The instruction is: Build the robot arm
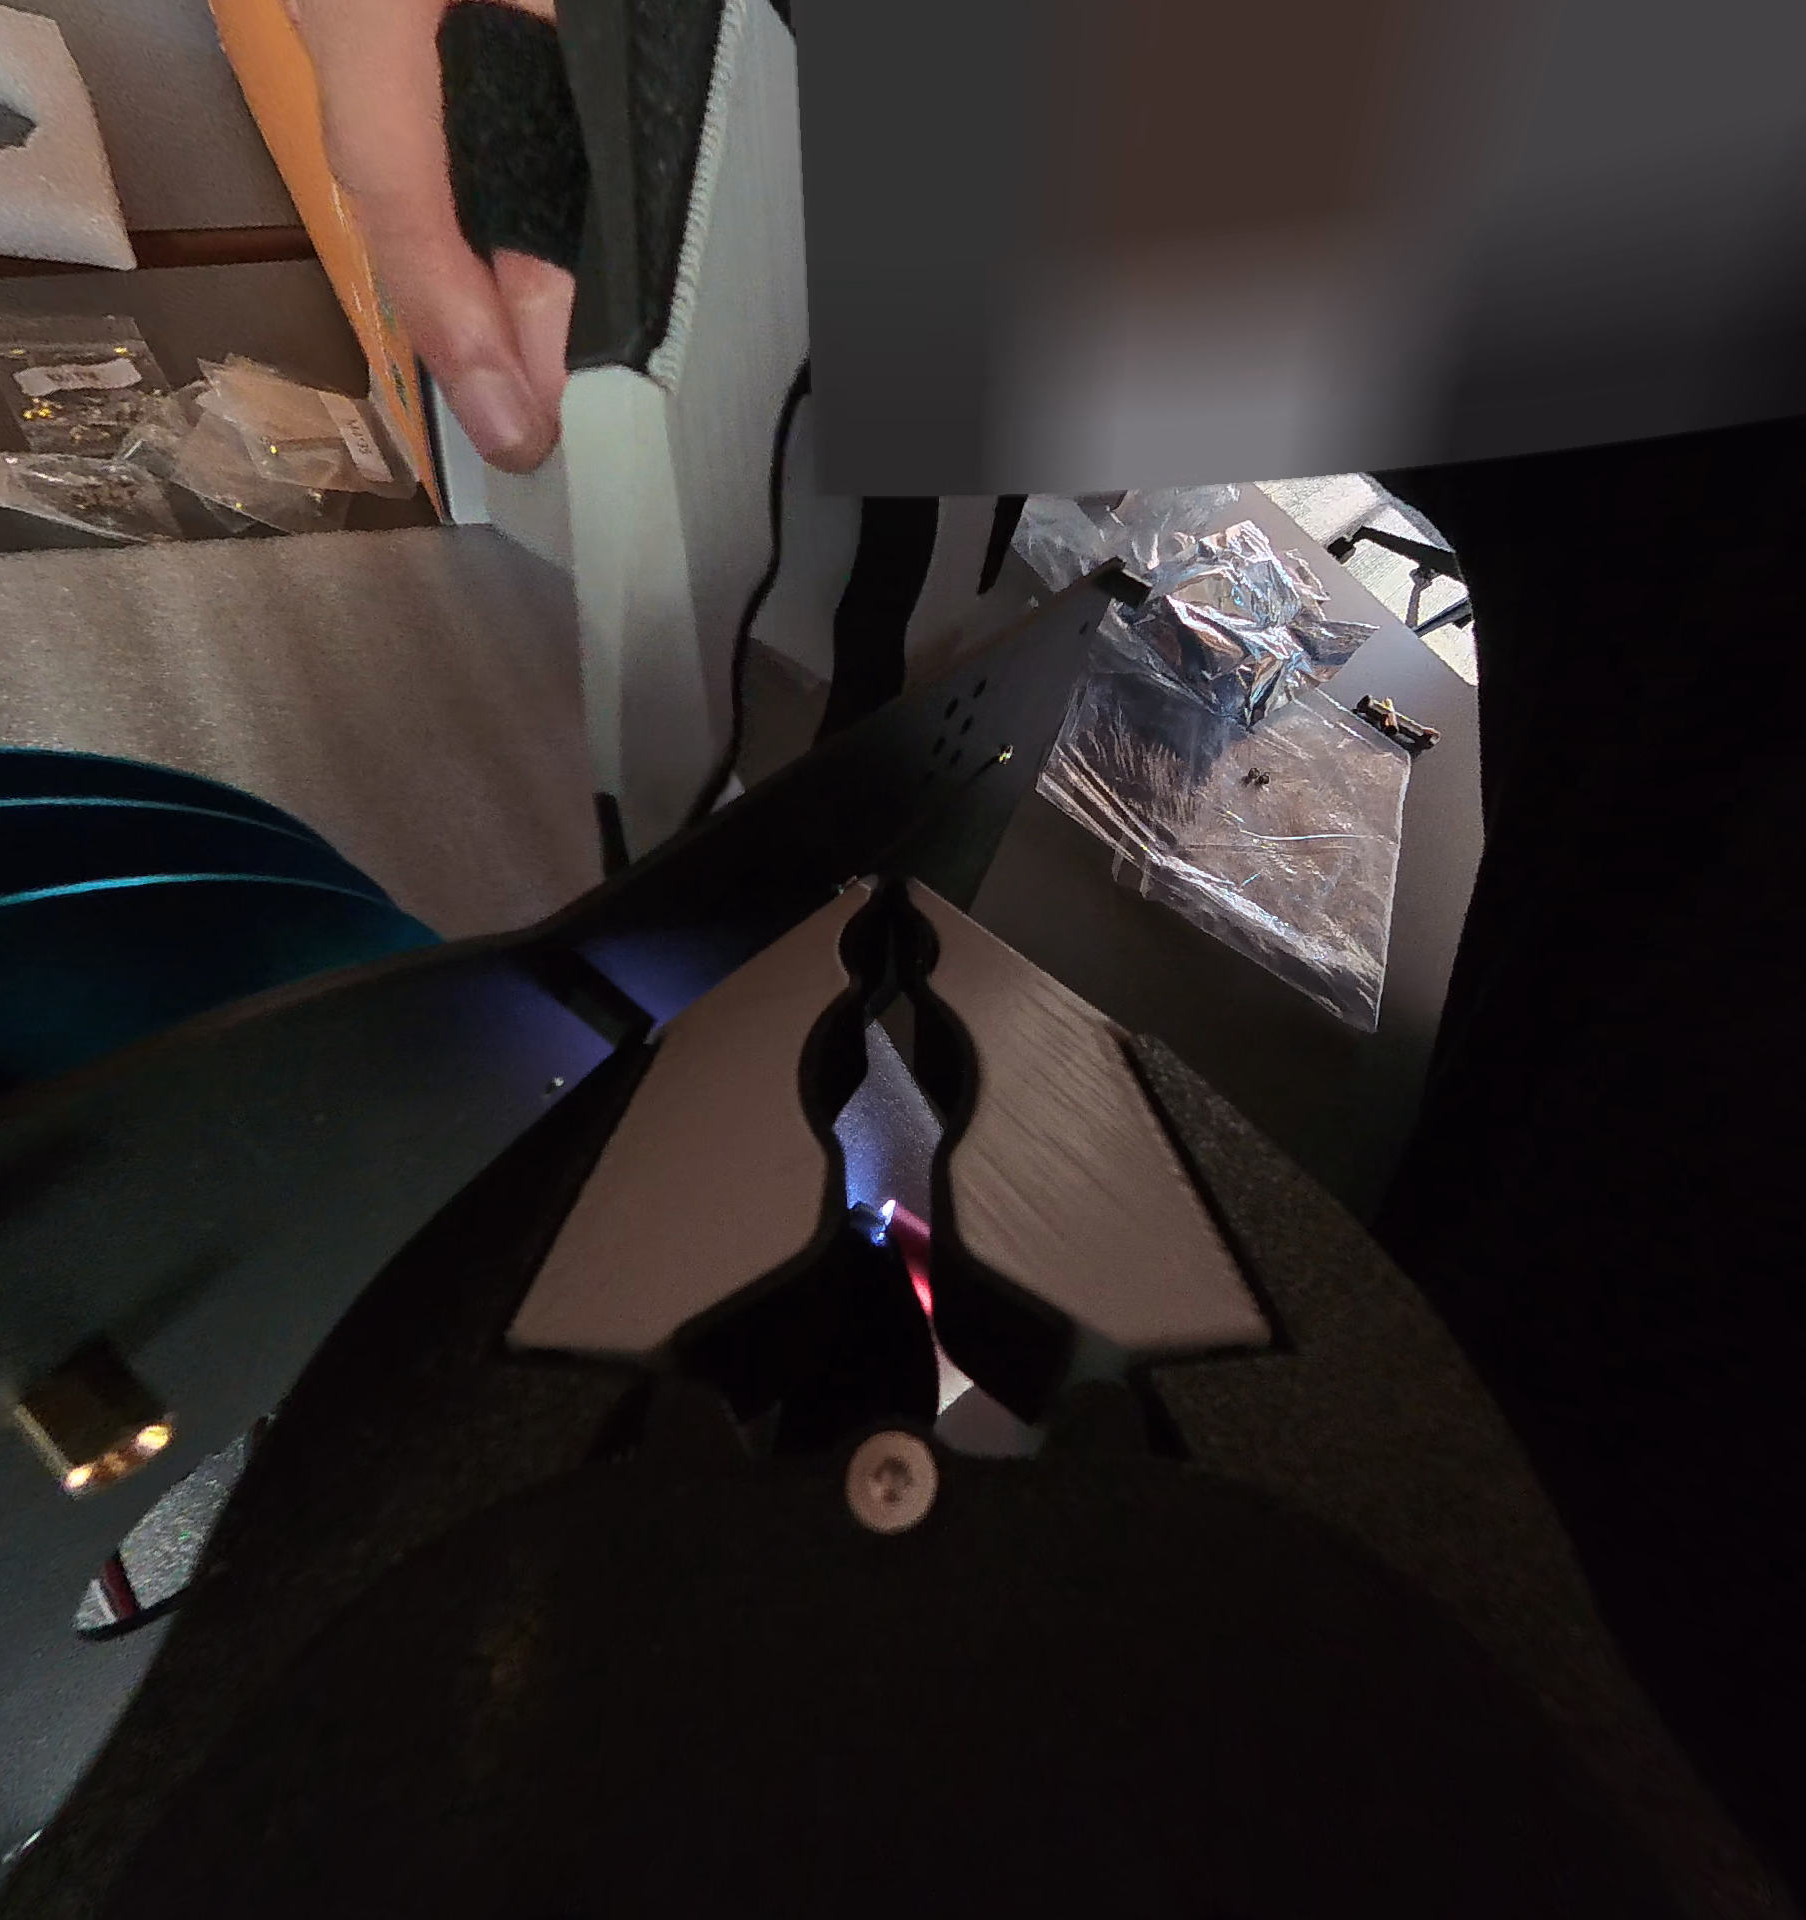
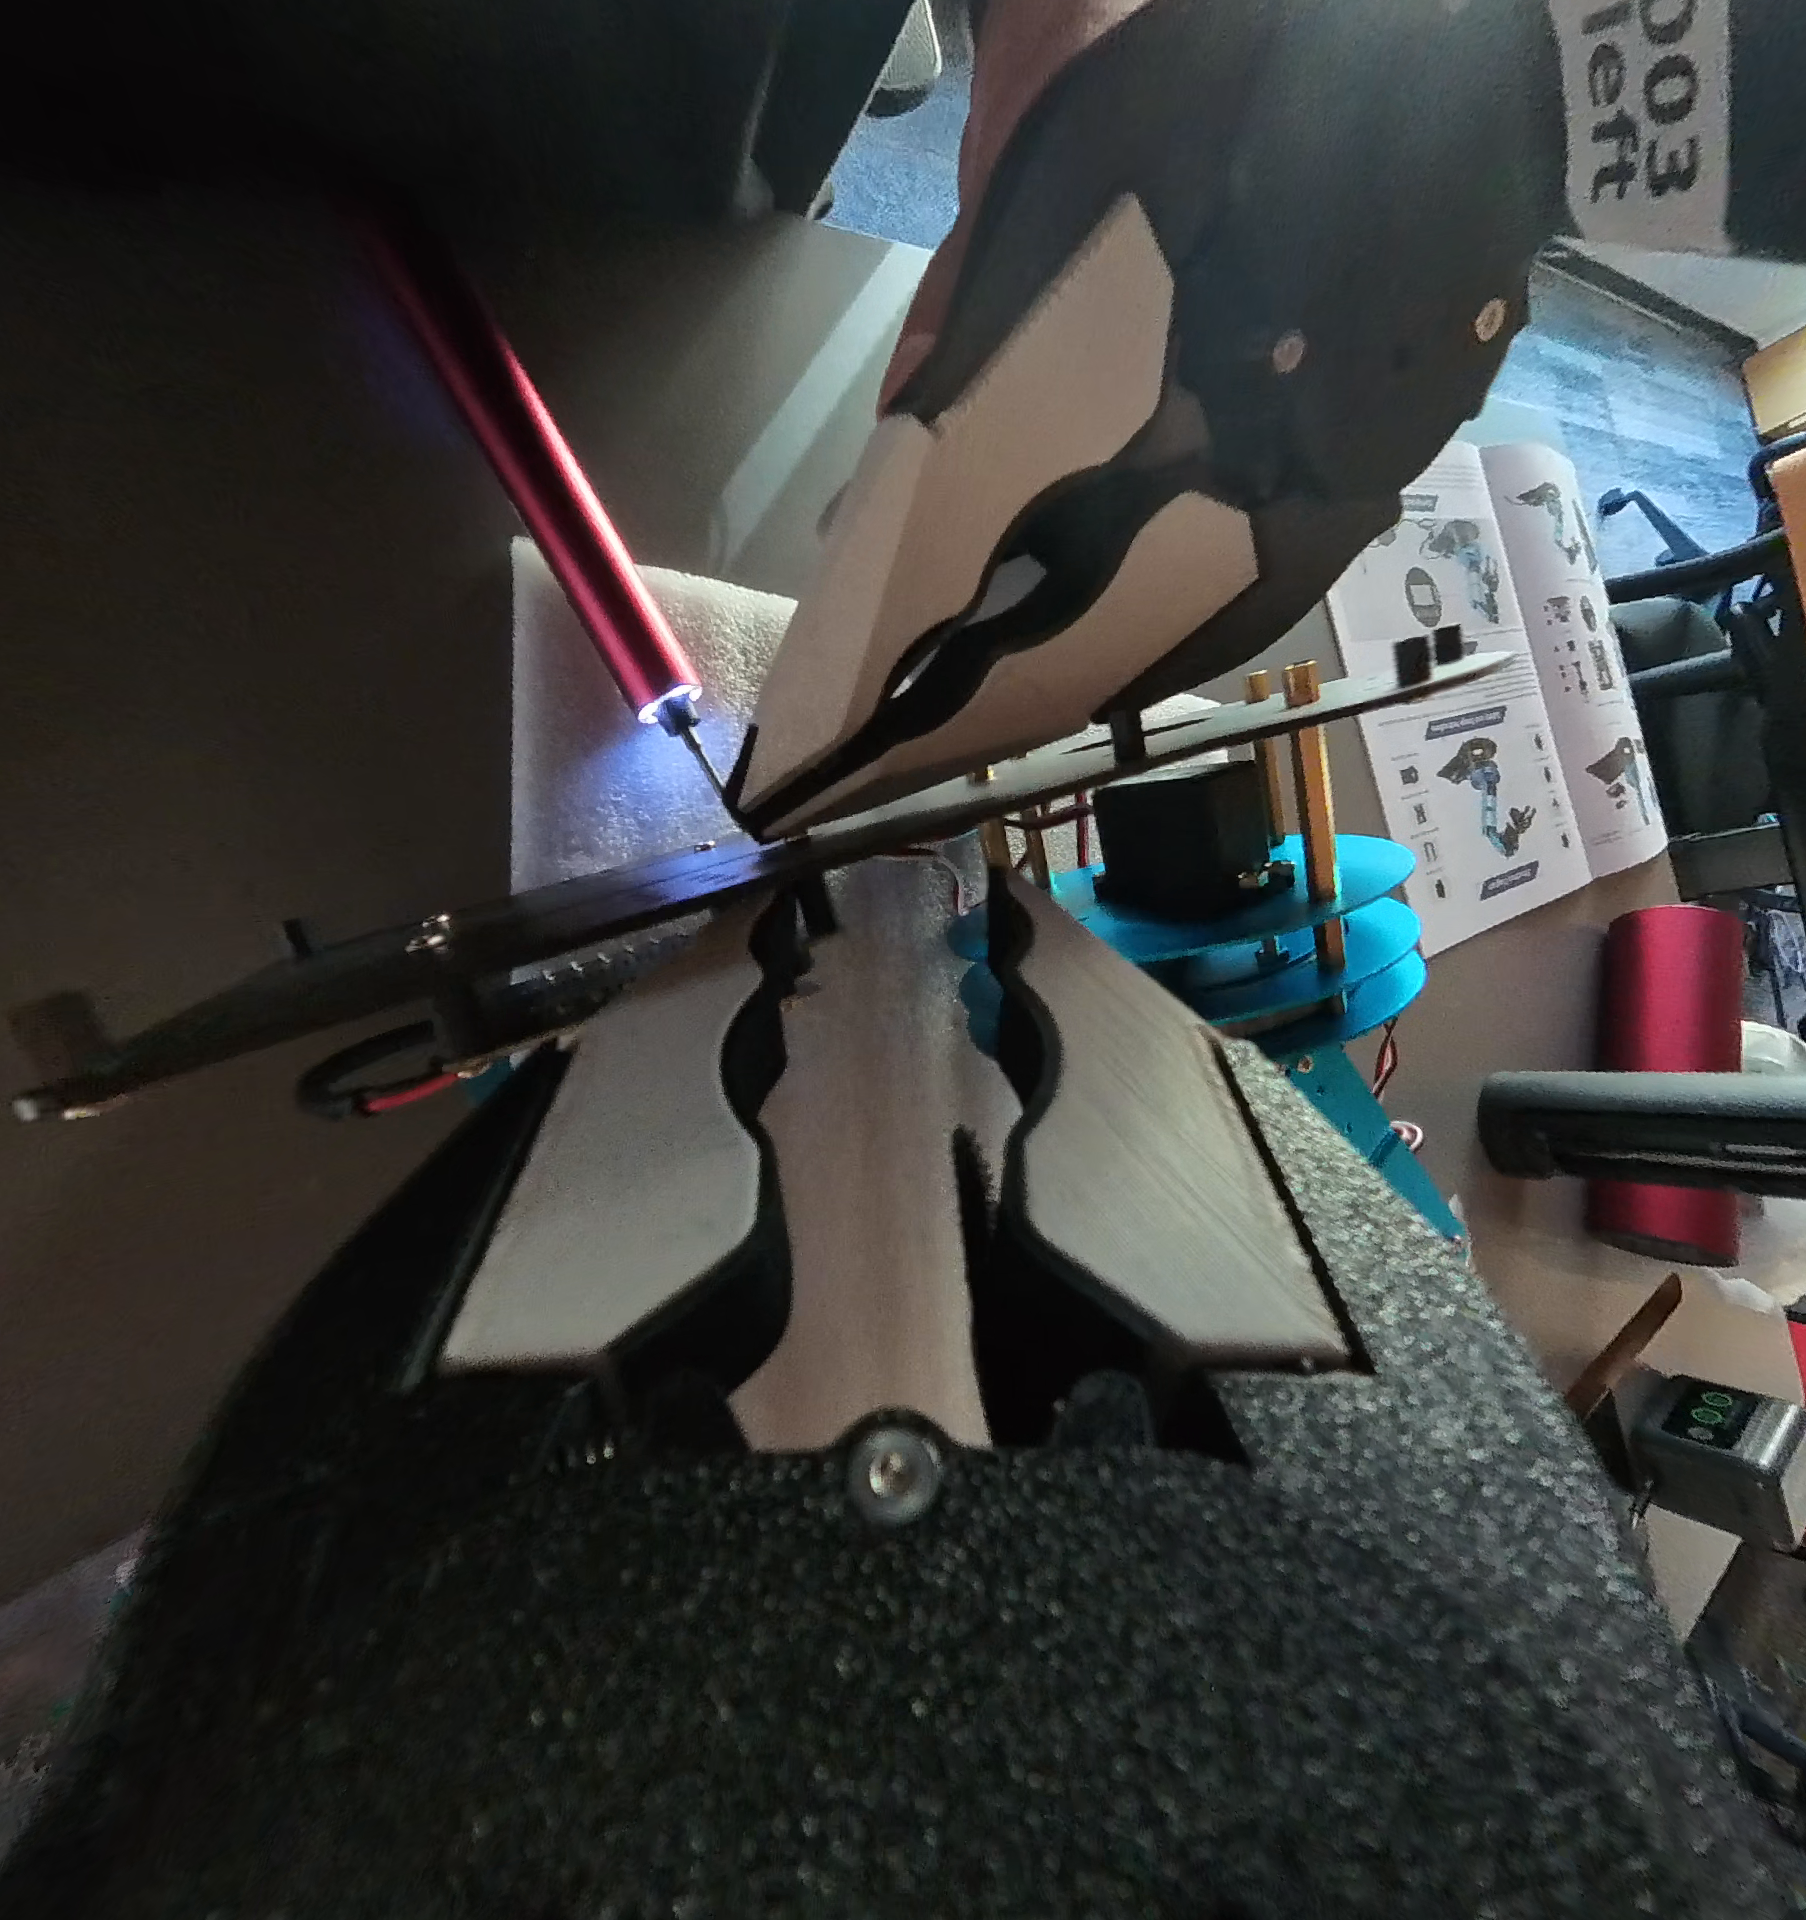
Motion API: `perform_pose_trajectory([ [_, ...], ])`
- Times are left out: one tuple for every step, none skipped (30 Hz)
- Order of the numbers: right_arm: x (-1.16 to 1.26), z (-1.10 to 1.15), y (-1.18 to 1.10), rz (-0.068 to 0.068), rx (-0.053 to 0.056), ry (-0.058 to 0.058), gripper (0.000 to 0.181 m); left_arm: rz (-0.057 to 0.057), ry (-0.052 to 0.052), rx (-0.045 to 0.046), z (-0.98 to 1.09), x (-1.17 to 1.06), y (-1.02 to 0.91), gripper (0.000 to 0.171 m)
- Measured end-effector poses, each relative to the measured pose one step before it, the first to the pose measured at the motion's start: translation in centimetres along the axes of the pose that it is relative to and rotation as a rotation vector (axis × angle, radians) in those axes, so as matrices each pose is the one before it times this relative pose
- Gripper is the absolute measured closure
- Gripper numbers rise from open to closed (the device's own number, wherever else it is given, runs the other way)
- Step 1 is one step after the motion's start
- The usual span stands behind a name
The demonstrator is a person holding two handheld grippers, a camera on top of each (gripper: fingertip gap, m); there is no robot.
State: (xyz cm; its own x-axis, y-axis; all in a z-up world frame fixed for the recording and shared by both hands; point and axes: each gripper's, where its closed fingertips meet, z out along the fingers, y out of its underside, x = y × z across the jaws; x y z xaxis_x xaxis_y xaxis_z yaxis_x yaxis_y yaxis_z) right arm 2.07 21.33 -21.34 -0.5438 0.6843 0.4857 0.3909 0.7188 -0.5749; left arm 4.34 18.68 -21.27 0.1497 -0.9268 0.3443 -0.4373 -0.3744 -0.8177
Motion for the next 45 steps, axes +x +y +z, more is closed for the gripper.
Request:
perform_pose_trajectory([
  [0.206,-0.019,0.024,0.0067,-0.0019,0.0085,0.142,0.0002,0.0007,0.00036,-0.002,0.004,0.008,0.171],
  [0.17,-0.174,0.003,0.0148,-0.0003,0.0039,0.139,-0.0005,0.0003,-0.00002,0.004,0.004,-0.016,0.171],
  [0.154,-0.309,-0.038,0.014,0.0026,0.0024,0.136,0.0,0.0007,0.00005,0.0,0.001,-0.004,0.171],
  [0.162,-0.435,-0.13,0.0113,0.009,0.0045,0.137,-0.0001,0.0015,0.00027,0.011,-0.004,0.005,0.171],
  [0.422,-0.596,-0.387,0.0068,0.0264,0.0223,0.146,-0.0009,0.0014,0.00023,-0.008,0.006,-0.006,0.171],
  [0.167,-0.562,-0.327,-0.0102,0.0224,0.0124,0.149,-0.0004,0.0003,-0.00001,0.0,0.007,0.0,0.171],
  [-0.1,-0.25,0.244,-0.0195,-0.0161,-0.0001,0.149,0.0004,0.0001,-0.00002,0.009,0.0,-0.004,0.171],
  [-0.224,0.095,0.616,-0.0172,-0.043,-0.007,0.147,0.0005,0.0009,0.00001,-0.005,-0.005,0.009,0.171],
  [-0.331,0.273,0.173,0.0012,-0.0165,-0.0143,0.145,-0.0002,0.0008,-0.00023,0.007,0.005,-0.005,0.171],
  [-0.379,0.37,-0.285,0.0079,0.0144,-0.0191,0.144,-0.001,0.0,-0.00066,-0.001,0.003,-0.007,0.171],
  [-0.363,0.496,-0.212,0.0008,0.0107,-0.0184,0.143,-0.0009,-0.0002,-0.00049,0.005,0.006,0.002,0.171],
  [-0.269,0.58,0.148,-0.0105,-0.0111,-0.0124,0.143,-0.0004,0.0,-0.00007,-0.001,-0.006,-0.003,0.171],
  [-0.077,0.593,0.353,-0.0168,-0.0212,-0.0022,0.14,-0.0004,-0.0004,-0.00053,0.014,0.0,-0.001,0.171],
  [0.232,0.36,-0.027,-0.009,-0.0008,0.0121,0.141,-0.0008,0.0007,-0.0012,0.0,0.007,0.009,0.171],
  [0.476,0.084,0.0,0.0047,-0.0019,0.0214,0.141,0.0012,-0.0007,0.00039,0.003,0.0,0.002,0.171],
  [0.197,-0.018,0.021,0.0146,0.0012,-0.0018,0.136,0.0008,-0.0012,0.00075,0.015,-0.003,-0.007,0.171],
  [0.176,-0.132,0.016,0.0215,0.0027,-0.0012,0.133,-0.0014,-0.0002,0.00079,0.001,0.001,-0.023,0.171],
  [0.126,-0.234,-0.07,0.0182,0.007,-0.0025,0.131,-0.001,0.0001,0.00073,0.005,-0.001,-0.014,0.171],
  [0.116,-0.243,-0.032,0.0148,0.0059,0.0002,0.13,-0.0003,0.0002,0.00091,0.011,-0.007,-0.008,0.171],
  [0.136,-0.262,-0.044,0.0099,0.0044,0.0042,0.128,-0.0004,0.0004,0.00018,0.01,0.001,-0.011,0.171],
  [-0.023,-0.22,-0.041,0.009,0.0065,-0.0028,0.129,-0.0005,0.0009,-0.00045,0.005,-0.001,-0.006,0.171],
  [-0.019,-0.144,-0.008,0.0036,0.0038,-0.0006,0.13,0.0001,0.0008,-0.00043,0.001,-0.011,0.007,0.171],
  [0.015,-0.103,-0.01,0.001,0.0031,0.0032,0.13,0.0003,0.0003,-0.00112,-0.004,-0.002,-0.001,0.171],
  [-0.034,-0.107,-0.009,0.0036,0.004,-0.0009,0.132,0.0007,-0.0004,-0.00136,-0.001,-0.009,0.015,0.171],
  [-0.116,-0.116,-0.016,0.0022,0.0059,-0.004,0.136,0.001,-0.0006,-0.00066,0.005,-0.005,0.009,0.171],
  [-0.125,-0.08,0.012,-0.0057,0.0031,-0.0003,0.14,0.0012,-0.001,-0.00057,-0.013,-0.014,0.016,0.171],
  [-0.329,0.006,0.009,-0.0086,0.0012,-0.0126,0.144,0.0018,-0.0006,-0.00107,-0.03,-0.011,0.019,0.171],
  [-0.254,0.172,-0.002,-0.0055,-0.0033,-0.0091,0.144,0.001,0.0006,-0.00069,-0.023,-0.021,0.011,0.171],
  [-0.207,0.313,-0.059,-0.0031,-0.0021,-0.0081,0.144,-0.0002,0.0011,-0.00046,-0.004,-0.002,-0.001,0.171],
  [-0.148,0.396,0.133,-0.011,-0.0111,-0.0028,0.147,0.0001,0.0004,-0.0001,-0.001,0.005,0.001,0.171],
  [-0.022,0.42,0.257,-0.0166,-0.0142,0.0056,0.145,0.0005,-0.0005,0.00036,-0.006,-0.002,0.003,0.171],
  [0.028,0.288,0.027,-0.0049,0.0004,0.0041,0.147,0.0002,-0.0002,-0.0001,0.009,0.006,0.001,0.171],
  [0.117,0.094,0.004,0.0012,0.0025,0.0037,0.147,0.0006,0.0005,-0.00062,0.009,-0.008,0.009,0.171],
  [0.403,-0.134,-0.014,0.0029,0.001,0.0168,0.143,0.0002,0.001,0.00065,-0.014,-0.018,-0.011,0.171],
  [0.302,-0.246,0.052,0.0148,-0.0052,0.0048,0.137,-0.0018,0.0017,0.00051,-0.016,-0.013,-0.017,0.171],
  [0.222,-0.313,0.037,0.0222,-0.0043,-0.0023,0.134,-0.0012,0.0014,0.00017,0.005,-0.003,-0.006,0.171],
  [0.199,-0.306,0.037,0.0192,-0.0057,-0.0014,0.132,-0.0007,0.0001,0.00083,-0.008,-0.01,-0.023,0.171],
  [0.064,-0.246,0.016,0.0179,0.0018,-0.0051,0.132,-0.0003,0.0001,0.0004,0.015,-0.017,-0.009,0.171],
  [0.009,-0.238,-0.094,0.0083,0.0116,-0.002,0.134,0.0009,0.0014,0.00004,0.004,-0.008,0.0,0.171],
  [0.303,-0.42,-0.277,0.0041,0.0209,0.0186,0.139,0.0004,0.0016,-0.00055,0.018,0.01,0.003,0.171],
  [0.561,-0.648,-0.462,-0.0144,0.0353,0.04,0.154,-0.0003,0.0011,-0.00048,-0.004,-0.001,-0.001,0.171],
  [-0.16,-0.423,-0.057,-0.0367,0.0038,0.0039,0.153,-0.0002,0.001,-0.0001,0.003,0.002,0.006,0.171],
  [-0.297,-0.037,0.537,-0.0207,-0.0386,-0.0053,0.151,-0.0001,0.0009,-0.00017,-0.011,0.002,0.003,0.171],
  [-0.697,0.209,0.477,0.0087,-0.0318,-0.036,0.146,-0.0002,0.0005,-0.00063,-0.005,-0.001,0.005,0.171],
  [-0.752,0.26,0.111,0.024,-0.0068,-0.0429,0.148,-0.0008,0.0005,-0.00113,-0.004,0.0,0.02,0.171],
])
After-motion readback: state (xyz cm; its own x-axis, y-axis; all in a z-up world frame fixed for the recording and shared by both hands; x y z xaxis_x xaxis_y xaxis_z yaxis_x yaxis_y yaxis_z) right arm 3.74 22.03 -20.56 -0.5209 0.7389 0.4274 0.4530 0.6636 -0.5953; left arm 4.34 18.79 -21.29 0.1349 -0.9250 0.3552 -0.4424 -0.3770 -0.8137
